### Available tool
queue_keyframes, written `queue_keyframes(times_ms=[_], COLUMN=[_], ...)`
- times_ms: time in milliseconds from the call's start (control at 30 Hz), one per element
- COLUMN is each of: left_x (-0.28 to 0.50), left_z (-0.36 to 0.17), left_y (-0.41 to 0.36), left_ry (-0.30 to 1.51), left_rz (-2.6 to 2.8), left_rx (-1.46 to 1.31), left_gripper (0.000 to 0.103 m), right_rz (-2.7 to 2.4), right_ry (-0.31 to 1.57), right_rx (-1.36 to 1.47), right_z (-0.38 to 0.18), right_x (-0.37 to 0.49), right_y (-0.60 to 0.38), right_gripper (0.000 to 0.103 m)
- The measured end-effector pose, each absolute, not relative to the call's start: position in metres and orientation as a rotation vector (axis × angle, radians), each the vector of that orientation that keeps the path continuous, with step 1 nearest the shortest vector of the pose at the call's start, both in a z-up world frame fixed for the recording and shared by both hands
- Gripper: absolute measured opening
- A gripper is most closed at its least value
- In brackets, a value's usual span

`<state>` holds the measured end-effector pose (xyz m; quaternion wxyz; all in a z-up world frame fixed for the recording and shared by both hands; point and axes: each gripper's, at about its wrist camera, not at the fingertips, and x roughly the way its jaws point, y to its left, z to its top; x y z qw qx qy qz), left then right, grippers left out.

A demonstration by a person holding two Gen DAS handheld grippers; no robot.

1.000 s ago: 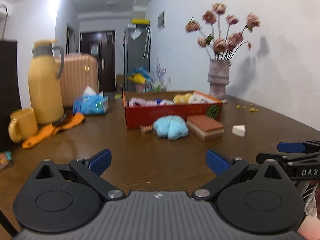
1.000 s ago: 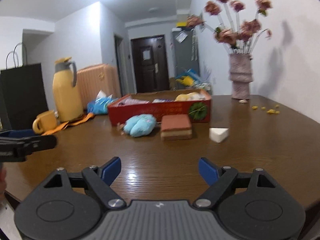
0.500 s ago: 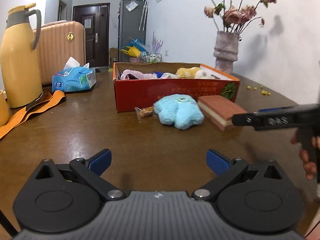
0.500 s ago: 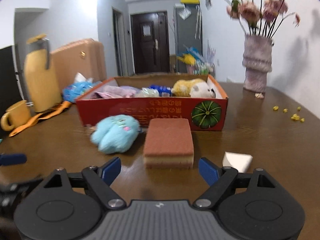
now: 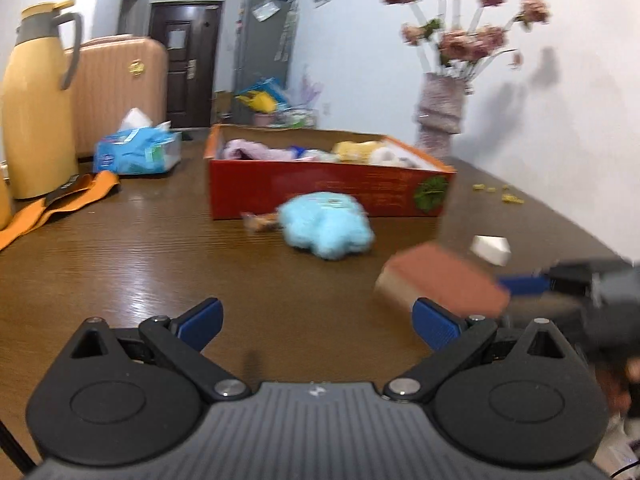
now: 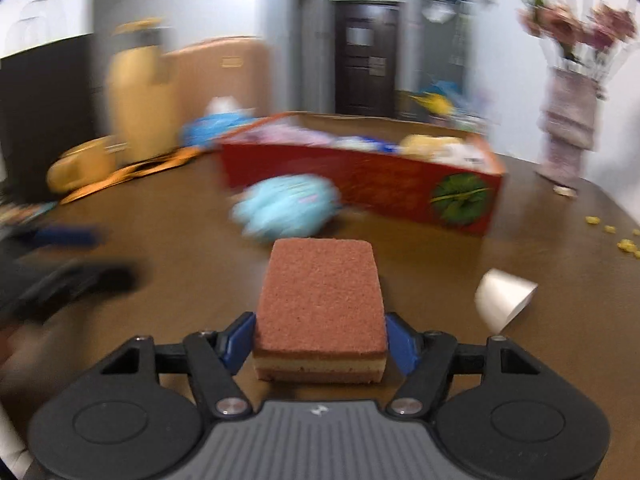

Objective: Organize soft objects
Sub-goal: 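Grasp the orange sponge block between both grippers, then carry the sponge block into the red box and open both grippers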

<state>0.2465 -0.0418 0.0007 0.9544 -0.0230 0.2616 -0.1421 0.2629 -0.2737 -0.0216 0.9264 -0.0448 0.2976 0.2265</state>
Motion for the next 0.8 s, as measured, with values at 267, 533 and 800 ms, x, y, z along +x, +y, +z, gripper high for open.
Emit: queue_keyframes(times_ms=[267, 533, 800], left_x=[0.260, 0.258, 0.296], left_z=[-0.004, -0.001, -0.003], left_y=[-0.086, -0.091, -0.086], left_ry=[0.681, 0.733, 0.782], left_rz=[-0.422, -0.530, -0.459], left_rx=[-0.062, -0.182, -0.222], left_gripper=[0.070, 0.058, 0.051], right_rz=[0.435, 0.402, 0.362], right_ry=[0.504, 0.462, 0.551], right_rx=[-0.171, 0.278, 0.524], right_z=[-0.026, -0.019, -0.043], right_x=[0.203, 0.205, 0.236], right_y=[-0.290, -0.344, -0.343], right_gripper=[0.081, 0.071, 0.038])
